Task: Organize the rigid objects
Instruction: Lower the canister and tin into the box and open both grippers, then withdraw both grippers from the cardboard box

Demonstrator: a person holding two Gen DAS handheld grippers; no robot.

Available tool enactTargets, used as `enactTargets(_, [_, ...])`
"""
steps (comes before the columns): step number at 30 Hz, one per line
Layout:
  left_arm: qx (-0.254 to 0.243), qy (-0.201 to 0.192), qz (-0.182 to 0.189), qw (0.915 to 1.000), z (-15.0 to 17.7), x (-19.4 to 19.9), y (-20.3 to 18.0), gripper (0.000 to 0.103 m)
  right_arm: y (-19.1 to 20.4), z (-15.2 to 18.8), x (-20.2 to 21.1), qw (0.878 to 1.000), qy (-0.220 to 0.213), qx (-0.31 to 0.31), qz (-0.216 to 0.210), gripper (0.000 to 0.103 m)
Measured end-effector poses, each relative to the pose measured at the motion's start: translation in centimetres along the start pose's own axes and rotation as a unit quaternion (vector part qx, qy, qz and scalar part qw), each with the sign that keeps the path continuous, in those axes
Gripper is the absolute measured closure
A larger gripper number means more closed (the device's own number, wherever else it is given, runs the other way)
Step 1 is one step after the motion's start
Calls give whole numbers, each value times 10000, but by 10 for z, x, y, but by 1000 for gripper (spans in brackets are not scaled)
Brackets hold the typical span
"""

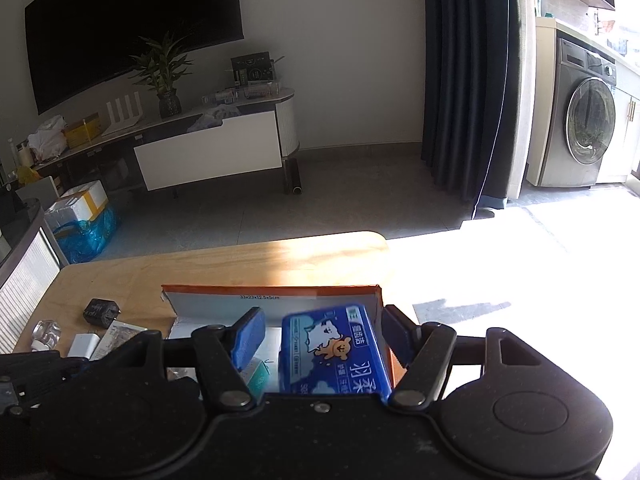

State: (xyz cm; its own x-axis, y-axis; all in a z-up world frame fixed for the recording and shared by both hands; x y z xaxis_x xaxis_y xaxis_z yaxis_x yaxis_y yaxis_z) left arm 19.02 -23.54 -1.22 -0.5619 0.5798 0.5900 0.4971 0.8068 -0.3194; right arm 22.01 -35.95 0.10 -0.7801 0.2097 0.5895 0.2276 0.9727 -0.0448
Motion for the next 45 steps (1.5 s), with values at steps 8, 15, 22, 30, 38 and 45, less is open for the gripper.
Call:
enactTargets(8, [12, 41, 224, 9997, -6, -20, -11, 55, -26, -1, 22, 9992, -220, -311, 128, 25])
enactTargets(15, [35, -58, 380, 9993, -11, -16, -16, 45, -31, -1, 39, 9989, -338, -287, 162, 24])
enactTargets(22, [160, -196, 97, 9996, -12, 14, -5, 40, -25, 0, 51, 9988, -392, -286, 61, 24])
enactTargets(30, [166, -228, -383, 9989, -9, 42, 8, 28, -5, 6, 60, 9992, -357, -159, -71, 23])
enactTargets(38, [177, -308, -717, 9968, -1, 66, 21, 16, 13, 11, 65, 9995, -271, -49, -157, 20])
enactTargets(45, [358, -358, -869, 9949, 9, 82, 38, 13, 36, 20, 70, 9993, -174, 110, -301, 19])
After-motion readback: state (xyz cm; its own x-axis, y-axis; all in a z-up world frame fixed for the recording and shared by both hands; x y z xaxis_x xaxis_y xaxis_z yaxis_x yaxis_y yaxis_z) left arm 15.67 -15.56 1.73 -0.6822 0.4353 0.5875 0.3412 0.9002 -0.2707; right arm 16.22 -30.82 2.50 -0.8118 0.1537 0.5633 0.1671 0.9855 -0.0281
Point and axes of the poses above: each gripper's, at about its wrist camera, not at the fingertips, and x roughly against the way its jaws point, y to its left, z to its underside, the point moved 7 cm from there along -x, roughly the way its jaws point, and after that the axes turned 14 degrees about z, right-handed, at the moved point
